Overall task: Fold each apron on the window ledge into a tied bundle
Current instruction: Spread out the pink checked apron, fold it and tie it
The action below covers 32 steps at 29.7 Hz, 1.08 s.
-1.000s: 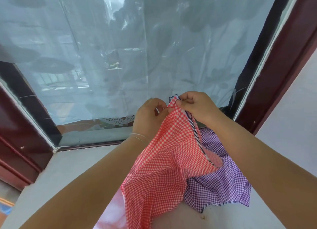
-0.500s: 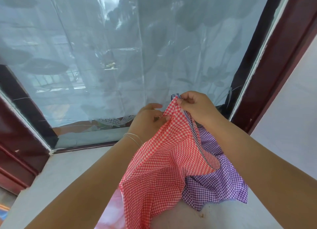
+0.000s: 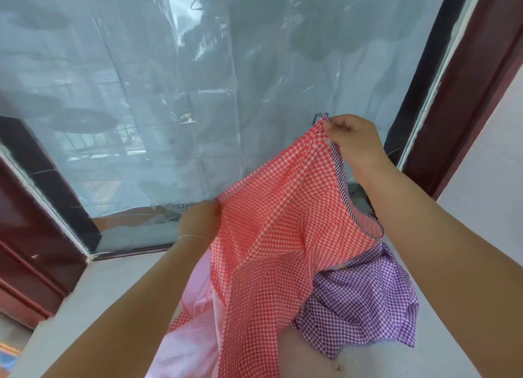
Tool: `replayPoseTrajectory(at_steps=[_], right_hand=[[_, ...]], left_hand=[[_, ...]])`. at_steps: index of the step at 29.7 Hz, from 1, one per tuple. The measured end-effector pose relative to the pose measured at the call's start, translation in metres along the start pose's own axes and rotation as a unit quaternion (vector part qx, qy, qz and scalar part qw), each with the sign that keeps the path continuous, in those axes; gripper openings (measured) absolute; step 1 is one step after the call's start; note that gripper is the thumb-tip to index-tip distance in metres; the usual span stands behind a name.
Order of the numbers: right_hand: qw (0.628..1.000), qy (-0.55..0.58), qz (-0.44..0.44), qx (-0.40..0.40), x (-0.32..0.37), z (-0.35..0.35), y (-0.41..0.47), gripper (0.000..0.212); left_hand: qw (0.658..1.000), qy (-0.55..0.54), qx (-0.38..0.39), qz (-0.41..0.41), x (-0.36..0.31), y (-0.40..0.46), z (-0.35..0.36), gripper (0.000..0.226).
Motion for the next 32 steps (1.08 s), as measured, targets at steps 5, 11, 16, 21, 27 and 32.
replayPoseTrajectory(at_steps=[5, 11, 16, 21, 27, 32], right_hand=[[0.997, 0.015, 0.039, -0.071, -0.017, -0.023, 0.017, 0.012], [0.995, 0.022, 0.047, -0.090, -0.025, -0.030, 0.027, 0.019], [0.992, 0.014, 0.082, -0.096, -0.050, -0.039, 0.022, 0.016], [0.983, 0.006, 0.130, -0.126, -0.084, -0.055, 0.014, 0.018], [0.975, -0.022, 0.178, -0.134, -0.103, -0.062, 0.010, 0.017], [0.955, 0.044, 0.268, -0.118, -0.123, -0.068, 0.002, 0.003]], left_hand=[[0.984, -0.174, 0.037, -0.027, 0.013, 0.022, -0.030, 0.024], [0.975, -0.069, 0.212, 0.011, 0.027, 0.000, 0.042, 0.026], [0.997, -0.056, 0.026, -0.042, 0.044, 0.018, 0.003, 0.028], [0.999, -0.023, -0.006, 0.027, 0.053, 0.037, -0.025, 0.022], [0.930, -0.324, 0.131, -0.111, 0.074, 0.022, 0.016, 0.001], [0.852, -0.439, 0.240, -0.158, 0.080, 0.017, 0.024, 0.015]])
Point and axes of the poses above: each hand's wrist, its own y-axis towards the middle knuckle, its own z-axis out of the palm, x = y × z, the point moved 5 cm from there along y, towards the middle knuckle, and after that the axes turned 14 degrees about -z, right-handed, at the moved point
